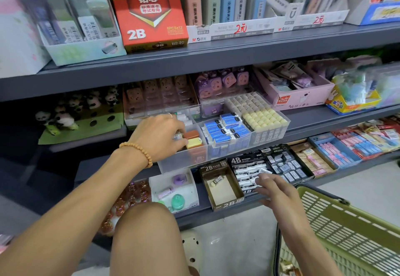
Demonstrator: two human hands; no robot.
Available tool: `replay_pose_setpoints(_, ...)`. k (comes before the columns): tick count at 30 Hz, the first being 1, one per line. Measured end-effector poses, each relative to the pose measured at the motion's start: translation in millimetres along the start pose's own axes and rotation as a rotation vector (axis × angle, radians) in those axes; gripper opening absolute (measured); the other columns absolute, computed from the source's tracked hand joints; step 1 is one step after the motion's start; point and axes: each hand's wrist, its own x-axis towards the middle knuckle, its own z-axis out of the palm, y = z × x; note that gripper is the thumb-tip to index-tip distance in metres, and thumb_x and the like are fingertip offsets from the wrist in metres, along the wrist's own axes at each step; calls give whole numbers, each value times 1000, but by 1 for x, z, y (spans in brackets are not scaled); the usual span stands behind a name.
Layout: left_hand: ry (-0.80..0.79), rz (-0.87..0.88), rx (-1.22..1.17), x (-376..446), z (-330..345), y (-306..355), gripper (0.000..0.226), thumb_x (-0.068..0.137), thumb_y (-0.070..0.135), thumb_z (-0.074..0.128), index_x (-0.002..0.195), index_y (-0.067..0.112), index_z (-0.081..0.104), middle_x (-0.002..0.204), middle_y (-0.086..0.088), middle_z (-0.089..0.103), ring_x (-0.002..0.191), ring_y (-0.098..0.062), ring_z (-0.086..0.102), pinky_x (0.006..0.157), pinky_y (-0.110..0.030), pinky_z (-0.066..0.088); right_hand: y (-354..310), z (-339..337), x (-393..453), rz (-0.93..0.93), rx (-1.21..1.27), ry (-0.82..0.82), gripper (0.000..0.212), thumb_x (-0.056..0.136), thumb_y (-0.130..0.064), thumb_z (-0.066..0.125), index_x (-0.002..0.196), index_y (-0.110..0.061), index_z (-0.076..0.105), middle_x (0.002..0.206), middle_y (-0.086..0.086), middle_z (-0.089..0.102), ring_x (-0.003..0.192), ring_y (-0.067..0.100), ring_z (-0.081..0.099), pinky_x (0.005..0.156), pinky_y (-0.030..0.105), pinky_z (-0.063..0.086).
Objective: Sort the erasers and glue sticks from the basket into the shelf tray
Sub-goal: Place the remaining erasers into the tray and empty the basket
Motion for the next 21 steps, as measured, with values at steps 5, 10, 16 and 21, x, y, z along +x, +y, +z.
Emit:
replay_pose_setpoints(5, 150, -43, -571, -27, -19, 49, 9, 86, 33, 69, 87, 26, 73, 81, 15, 68, 73, -5, 63, 77, -30, 54, -5, -23, -9, -34, -4, 21, 13, 98, -28, 59, 101, -23, 70, 102, -1, 74, 102, 18, 67, 103, 49, 47)
replay_pose_setpoints(10, -3, -176, -1235, -66, 12, 133, 11, 89, 19, 65, 82, 24, 73, 84, 14, 72, 82, -5, 65, 80, -31, 56, 1, -68, -19, -48, -1, 71, 18, 100, -33, 54, 104, -24, 69, 105, -3, 72, 103, 15, 66, 94, 39, 51)
replay_pose_setpoints(16, -205, -403, -1372, -87, 82, 211, 15, 96, 24, 56, 92, 19, 69, 89, -5, 66, 83, -17, 61, 73, -31, 51, 24, -134, -25, -37, -19, 167, 19, 101, -33, 52, 106, -23, 67, 107, -3, 70, 104, 15, 65, 95, 42, 50)
replay_pose_setpoints(21, -257, -522, -1235, -87, 146, 247, 14, 96, 29, 55, 91, 24, 67, 86, 5, 66, 85, -15, 62, 80, -31, 51, 62, -177, -23, -2, -63, 190, 19, 102, -30, 51, 105, -20, 68, 103, -2, 70, 100, 17, 64, 98, 45, 50)
